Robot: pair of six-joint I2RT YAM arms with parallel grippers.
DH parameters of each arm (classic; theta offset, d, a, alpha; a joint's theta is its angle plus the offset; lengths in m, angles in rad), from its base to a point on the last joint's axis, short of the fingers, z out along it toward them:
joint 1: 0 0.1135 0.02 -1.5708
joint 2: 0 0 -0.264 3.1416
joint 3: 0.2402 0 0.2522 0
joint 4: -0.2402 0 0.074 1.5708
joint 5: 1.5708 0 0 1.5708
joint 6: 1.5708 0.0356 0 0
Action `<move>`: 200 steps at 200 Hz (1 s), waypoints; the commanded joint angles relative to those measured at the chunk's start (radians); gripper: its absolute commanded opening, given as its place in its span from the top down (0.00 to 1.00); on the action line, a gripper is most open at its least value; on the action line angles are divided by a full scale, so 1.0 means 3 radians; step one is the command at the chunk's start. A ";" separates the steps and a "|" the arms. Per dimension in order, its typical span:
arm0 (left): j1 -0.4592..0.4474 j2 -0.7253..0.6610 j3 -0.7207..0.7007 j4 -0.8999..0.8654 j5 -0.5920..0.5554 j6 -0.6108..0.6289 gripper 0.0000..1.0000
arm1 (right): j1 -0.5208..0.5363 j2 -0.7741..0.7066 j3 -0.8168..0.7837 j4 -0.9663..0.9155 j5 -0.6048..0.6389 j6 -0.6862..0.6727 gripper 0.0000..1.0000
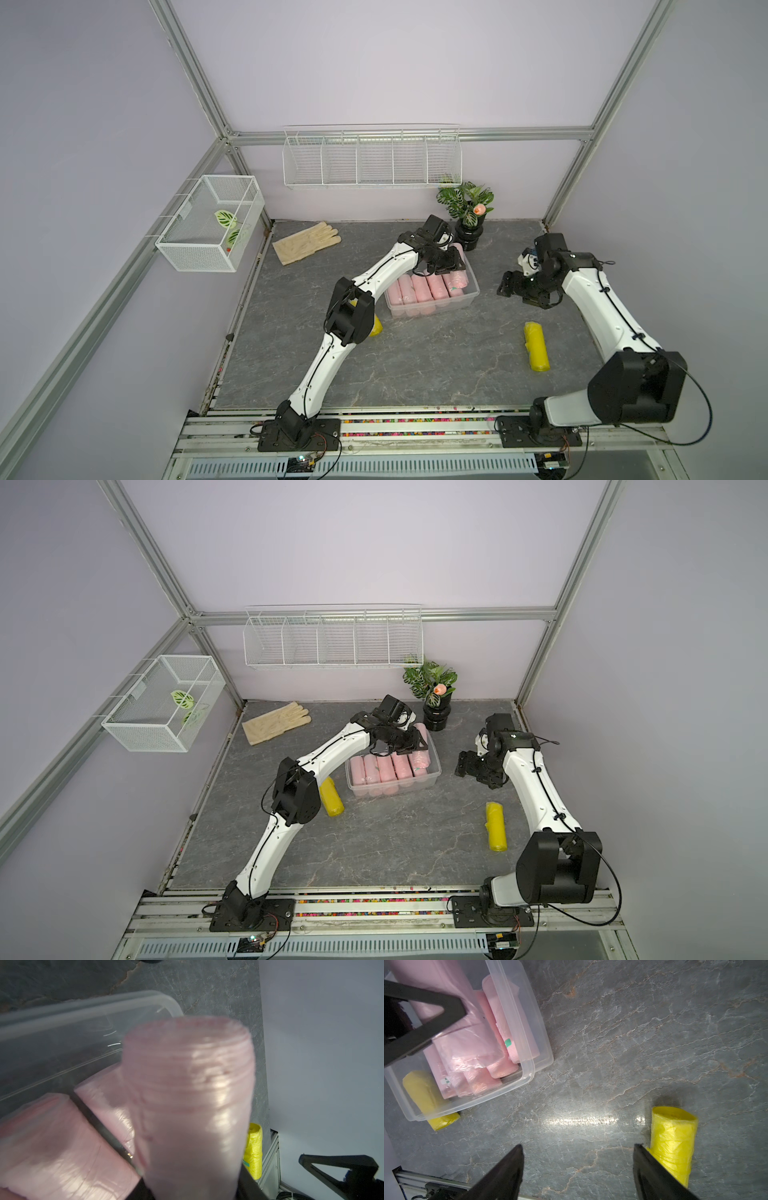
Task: Put the roll of trash bags into the storage box
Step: Place the roll of trash bags in the storage box.
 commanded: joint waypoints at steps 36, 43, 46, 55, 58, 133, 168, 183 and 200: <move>-0.0020 0.0190 0.0100 0.0390 0.0221 -0.0393 0.55 | -0.0038 -0.0080 -0.0074 0.0006 -0.0031 0.0004 0.17; -0.0021 0.0212 0.0098 0.0410 0.0234 -0.0430 0.54 | -0.0041 -0.0081 -0.0078 0.0007 -0.0034 0.0004 0.17; -0.0021 0.0218 0.0100 0.0416 0.0239 -0.0441 0.54 | -0.0039 -0.0079 -0.0079 0.0007 -0.0032 0.0004 0.17; -0.0020 0.0243 0.0099 0.0431 0.0255 -0.0478 0.54 | -0.0044 -0.0087 -0.0079 0.0009 -0.0038 -0.0001 0.17; -0.0022 0.0249 0.0097 0.0433 0.0255 -0.0489 0.54 | -0.0044 -0.0086 -0.0079 0.0010 -0.0037 -0.0001 0.17; -0.0036 0.0312 0.0100 0.0434 0.0249 -0.0563 0.48 | -0.0060 -0.0099 -0.0086 0.0002 -0.0052 -0.0011 0.17; -0.0036 0.0312 0.0099 0.0405 0.0240 -0.0549 0.45 | -0.0065 -0.0111 -0.0089 0.0005 -0.0057 -0.0015 0.16; -0.0037 0.0303 0.0097 0.0384 0.0231 -0.0528 0.43 | -0.0065 -0.0117 -0.0090 -0.0002 -0.0058 -0.0016 0.17; -0.0037 0.0281 0.0095 0.0322 0.0220 -0.0485 0.41 | -0.0065 -0.0122 -0.0087 -0.0008 -0.0058 -0.0016 0.16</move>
